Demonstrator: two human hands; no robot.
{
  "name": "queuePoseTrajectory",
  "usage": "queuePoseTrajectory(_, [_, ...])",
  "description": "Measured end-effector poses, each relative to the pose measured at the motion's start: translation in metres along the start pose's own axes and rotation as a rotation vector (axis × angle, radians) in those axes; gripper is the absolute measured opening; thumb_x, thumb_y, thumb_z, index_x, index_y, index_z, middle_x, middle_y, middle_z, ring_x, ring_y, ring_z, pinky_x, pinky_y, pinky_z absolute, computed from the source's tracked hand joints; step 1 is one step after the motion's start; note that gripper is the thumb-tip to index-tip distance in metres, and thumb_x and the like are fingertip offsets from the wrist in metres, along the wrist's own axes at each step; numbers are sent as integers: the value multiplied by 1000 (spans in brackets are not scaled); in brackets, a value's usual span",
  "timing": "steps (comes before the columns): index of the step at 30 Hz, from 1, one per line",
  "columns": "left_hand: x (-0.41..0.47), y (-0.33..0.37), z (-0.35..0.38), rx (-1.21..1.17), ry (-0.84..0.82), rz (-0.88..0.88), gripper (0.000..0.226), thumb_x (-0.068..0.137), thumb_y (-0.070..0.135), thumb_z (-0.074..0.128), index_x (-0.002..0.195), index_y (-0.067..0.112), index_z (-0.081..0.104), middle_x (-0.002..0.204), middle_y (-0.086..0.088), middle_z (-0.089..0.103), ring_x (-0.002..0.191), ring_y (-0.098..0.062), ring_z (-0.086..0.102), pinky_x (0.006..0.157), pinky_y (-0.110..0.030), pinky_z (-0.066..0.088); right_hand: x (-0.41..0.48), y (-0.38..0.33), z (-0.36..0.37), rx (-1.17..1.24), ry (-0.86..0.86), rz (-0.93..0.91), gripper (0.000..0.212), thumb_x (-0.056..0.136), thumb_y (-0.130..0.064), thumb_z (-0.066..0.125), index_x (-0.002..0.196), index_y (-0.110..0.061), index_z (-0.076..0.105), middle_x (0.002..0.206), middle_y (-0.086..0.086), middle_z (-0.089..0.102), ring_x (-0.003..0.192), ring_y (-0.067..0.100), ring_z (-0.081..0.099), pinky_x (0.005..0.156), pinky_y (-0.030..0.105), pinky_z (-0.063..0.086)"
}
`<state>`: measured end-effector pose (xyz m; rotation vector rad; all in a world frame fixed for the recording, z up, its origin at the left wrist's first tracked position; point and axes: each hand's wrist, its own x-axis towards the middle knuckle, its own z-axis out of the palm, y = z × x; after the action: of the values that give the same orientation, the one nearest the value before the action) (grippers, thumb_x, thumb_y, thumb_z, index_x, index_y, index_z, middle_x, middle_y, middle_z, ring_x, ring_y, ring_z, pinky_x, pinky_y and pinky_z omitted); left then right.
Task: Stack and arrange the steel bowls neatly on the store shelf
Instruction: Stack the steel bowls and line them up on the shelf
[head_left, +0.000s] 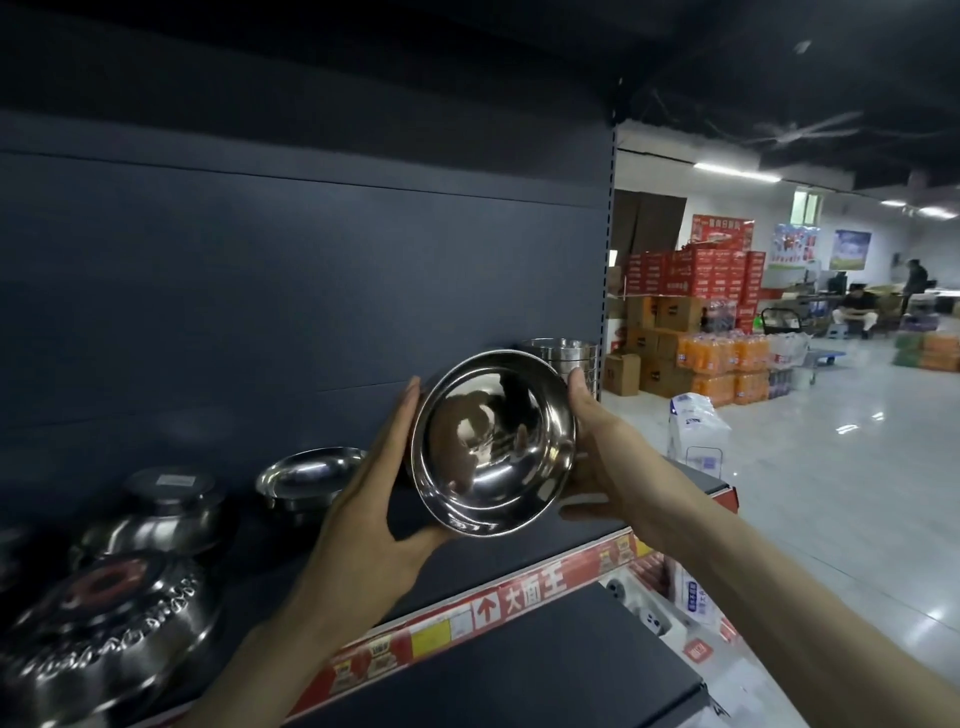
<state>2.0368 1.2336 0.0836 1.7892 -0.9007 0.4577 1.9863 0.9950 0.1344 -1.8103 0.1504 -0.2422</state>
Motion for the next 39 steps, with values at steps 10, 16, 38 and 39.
queuePoseTrajectory(10, [13, -6, -3, -349, 72, -20, 118, 59, 15, 103, 158, 36, 42, 152, 21, 60, 146, -4, 50, 123, -36, 41, -1, 18, 20, 188, -110, -251, 93, 81, -96, 37, 152, -38, 55, 142, -7, 71, 134, 10, 64, 120, 46, 43])
queuePoseTrajectory(16, [18, 2, -3, -546, 117, -107, 52, 77, 20, 81, 128, 22, 70, 128, 7, 78, 126, -9, 69, 101, -17, 53, 3, 17, 29, 125, -168, -330, 96, 76, -96, 53, 150, -35, 57, 147, -11, 66, 140, 11, 58, 121, 45, 38])
queuePoseTrajectory(38, [66, -69, 36, -508, 250, -175, 61, 87, 25, 83, 144, 22, 65, 141, 4, 70, 127, -9, 69, 108, -20, 52, 84, 65, 42, 294, 132, -395, 72, 76, -35, 91, 141, -24, 62, 127, -5, 77, 118, 7, 72, 94, 23, 57])
queuePoseTrajectory(39, [72, -74, 39, -489, 300, -176, 62, 84, 28, 85, 143, 23, 66, 145, 5, 64, 127, -8, 69, 110, -22, 52, 93, 65, 44, 324, 158, -390, 71, 78, -30, 93, 141, -22, 61, 127, -4, 77, 117, 7, 72, 90, 21, 58])
